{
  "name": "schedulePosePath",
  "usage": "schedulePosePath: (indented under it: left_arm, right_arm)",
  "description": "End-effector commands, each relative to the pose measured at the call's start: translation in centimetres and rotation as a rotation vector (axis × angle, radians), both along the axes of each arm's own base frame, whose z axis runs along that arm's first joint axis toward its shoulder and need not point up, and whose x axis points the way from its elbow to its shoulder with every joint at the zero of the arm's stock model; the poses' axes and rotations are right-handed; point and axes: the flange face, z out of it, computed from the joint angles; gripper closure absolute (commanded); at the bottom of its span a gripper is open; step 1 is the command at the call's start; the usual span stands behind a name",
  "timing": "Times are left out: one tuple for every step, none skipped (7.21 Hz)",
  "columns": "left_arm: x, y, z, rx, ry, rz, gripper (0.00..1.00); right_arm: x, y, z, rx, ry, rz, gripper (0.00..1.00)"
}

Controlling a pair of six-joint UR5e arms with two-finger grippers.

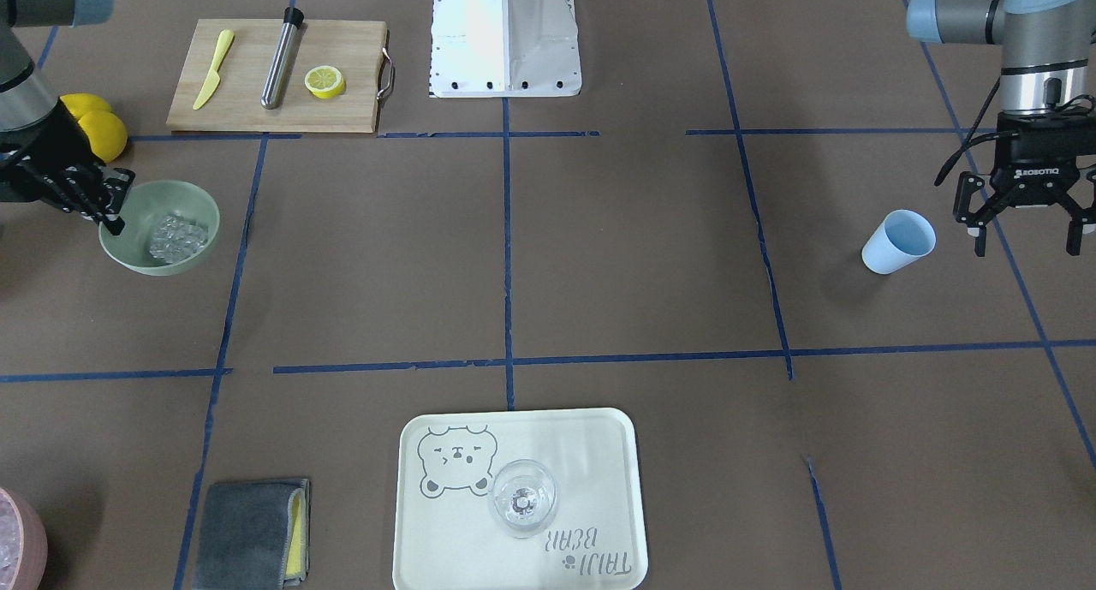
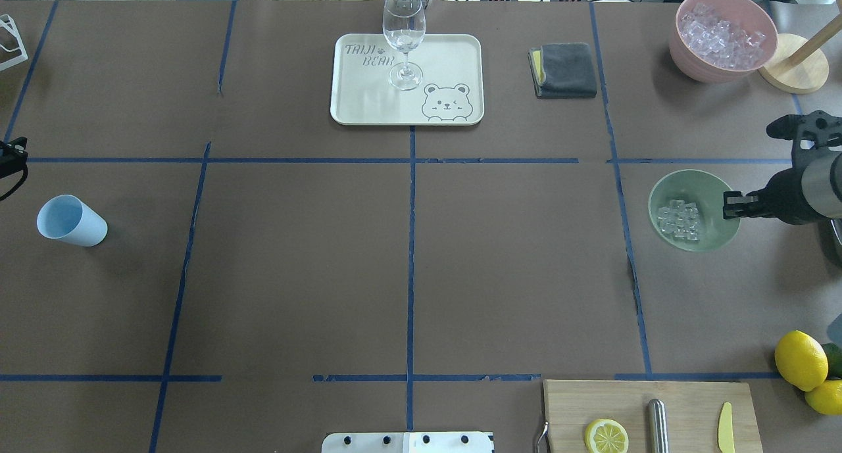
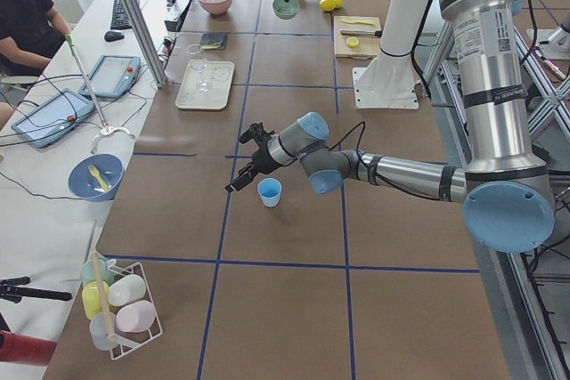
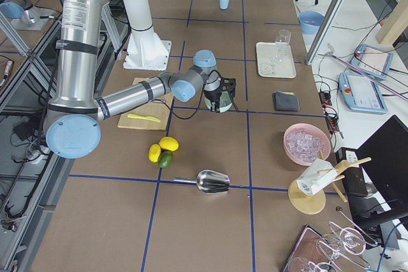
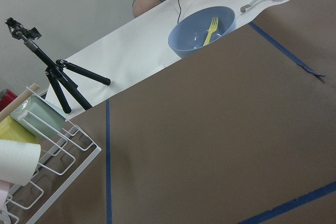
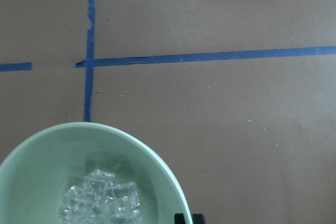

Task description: Pour ice into bowl

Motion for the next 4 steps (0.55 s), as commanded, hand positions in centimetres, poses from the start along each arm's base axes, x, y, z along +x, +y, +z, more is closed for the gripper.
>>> schedulePosePath:
  left_arm:
    - [-2.8, -5.1, -2.7, -0.11, -0.028, 0.037, 0.0]
    - [-3.5, -5.3, -2.8, -0.123, -0.005, 0.046, 0.0]
    - [-4.9, -5.3, -2.9, -0.145, 0.037, 0.061, 0.0]
    - [-5.6, -5.3, -2.8, -0.156, 0.059, 0.071, 0.0]
  right_arm:
    - [3.7, 1.0, 7.7, -0.003, -0.002, -0.027, 1.0]
    - [3.8, 1.3, 9.8, -0.013, 0.0, -0.03, 1.0]
    - [3.6, 1.1, 11.6, -0.031, 0.012, -0.031, 1.0]
    - [3.6, 1.2, 12.1, -0.046, 0.014, -0.03, 0.68]
